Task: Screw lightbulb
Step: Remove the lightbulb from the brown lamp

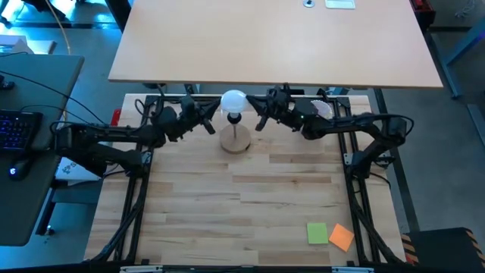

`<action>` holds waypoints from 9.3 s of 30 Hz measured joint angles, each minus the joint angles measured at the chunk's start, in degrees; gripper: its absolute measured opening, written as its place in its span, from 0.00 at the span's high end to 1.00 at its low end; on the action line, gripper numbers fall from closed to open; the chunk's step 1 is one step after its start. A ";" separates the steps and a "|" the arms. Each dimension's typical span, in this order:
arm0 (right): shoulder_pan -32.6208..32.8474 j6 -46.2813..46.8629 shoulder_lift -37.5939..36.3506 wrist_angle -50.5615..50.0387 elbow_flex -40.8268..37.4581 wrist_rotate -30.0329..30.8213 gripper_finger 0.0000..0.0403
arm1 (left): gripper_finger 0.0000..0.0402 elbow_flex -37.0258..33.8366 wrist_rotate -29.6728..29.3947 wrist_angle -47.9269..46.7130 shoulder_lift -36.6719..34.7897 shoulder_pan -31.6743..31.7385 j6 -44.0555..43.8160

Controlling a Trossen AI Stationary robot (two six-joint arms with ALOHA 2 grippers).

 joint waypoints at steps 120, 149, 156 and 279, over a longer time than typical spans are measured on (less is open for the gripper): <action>-5.40 1.07 -1.53 0.56 -3.85 -1.56 1.00 | 1.00 0.31 13.84 7.28 4.44 2.69 -2.59; -5.57 0.57 -3.58 -2.29 -4.00 -5.93 1.00 | 1.00 -0.31 18.57 7.35 1.84 6.11 3.35; -10.42 1.94 -3.64 -3.21 -3.74 -5.51 1.00 | 1.00 -0.90 18.37 6.84 1.64 0.40 5.12; -2.27 -3.06 -6.08 -2.32 -4.33 1.24 1.00 | 1.00 4.81 4.98 2.10 5.70 4.31 -2.60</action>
